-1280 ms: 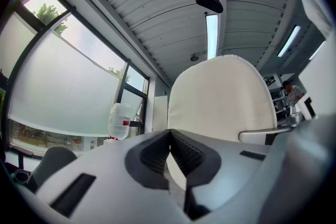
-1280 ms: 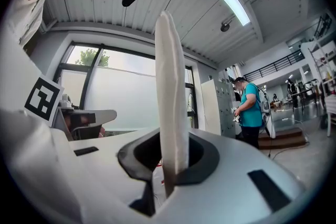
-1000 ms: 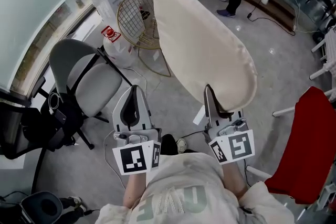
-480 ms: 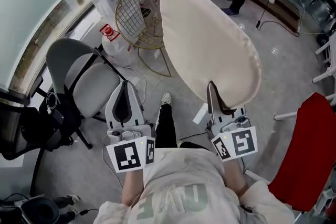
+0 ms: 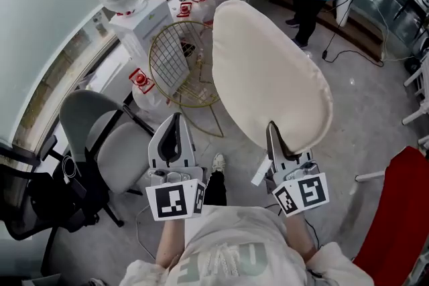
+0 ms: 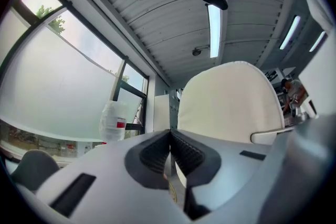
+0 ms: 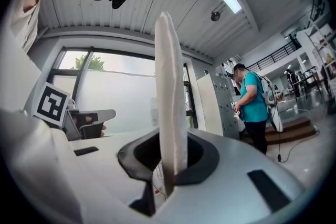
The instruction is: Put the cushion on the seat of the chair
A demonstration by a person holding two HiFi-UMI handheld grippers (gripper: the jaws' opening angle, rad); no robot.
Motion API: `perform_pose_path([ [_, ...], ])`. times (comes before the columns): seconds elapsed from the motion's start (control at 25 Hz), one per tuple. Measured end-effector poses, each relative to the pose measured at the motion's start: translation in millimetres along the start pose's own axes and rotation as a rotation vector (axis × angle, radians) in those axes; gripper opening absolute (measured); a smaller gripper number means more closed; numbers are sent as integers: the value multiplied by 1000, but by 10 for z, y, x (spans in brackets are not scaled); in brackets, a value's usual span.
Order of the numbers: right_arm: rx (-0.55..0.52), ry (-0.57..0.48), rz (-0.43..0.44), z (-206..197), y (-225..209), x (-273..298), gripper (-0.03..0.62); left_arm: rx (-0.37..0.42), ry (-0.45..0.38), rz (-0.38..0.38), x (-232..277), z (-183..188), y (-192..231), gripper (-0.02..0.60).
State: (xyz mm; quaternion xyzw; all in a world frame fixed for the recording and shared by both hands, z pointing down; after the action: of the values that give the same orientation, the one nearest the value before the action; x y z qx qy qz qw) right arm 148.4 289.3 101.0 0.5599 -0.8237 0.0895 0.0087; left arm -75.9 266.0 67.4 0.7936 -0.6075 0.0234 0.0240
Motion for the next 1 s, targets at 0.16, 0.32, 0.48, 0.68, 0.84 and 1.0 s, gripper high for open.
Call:
perform_pose_path([
  [0.16,-4,-16,-17,222,-144,623,43,-20,-50,-38,665,203,240,14],
  [0.32,-22,-35,-41,377,-236,1310,43,-24,-97,-58,1371,317,613,14],
  [0.48,-6,-43,-47,454,-332,1823,43,-22,-77,-108,1984,252,816,14],
  [0.68,68,-27,-42,446,-463,2193,43,-64,-44,-109,2400,141,998,14],
  [0.84,79,-2,-63,407,-568,2369,43,-128,-22,-90,2557,95,1158,14],
  [1.0,79,25,-68,369,-586,2422,43,-109,-25,-79,2567,130,1226,14],
])
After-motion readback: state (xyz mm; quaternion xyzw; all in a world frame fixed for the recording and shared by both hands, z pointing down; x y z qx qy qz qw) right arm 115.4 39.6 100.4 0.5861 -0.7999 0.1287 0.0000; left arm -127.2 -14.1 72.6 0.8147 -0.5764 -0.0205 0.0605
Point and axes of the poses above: the fingertips, and each gripper's own axes: x forward along the fingers, y to its left, z out of its top, the point moved 3 cm from there along -x, backward along the fingers, and after that the axes turned 10 degrees about y, right-handed, at the moved point
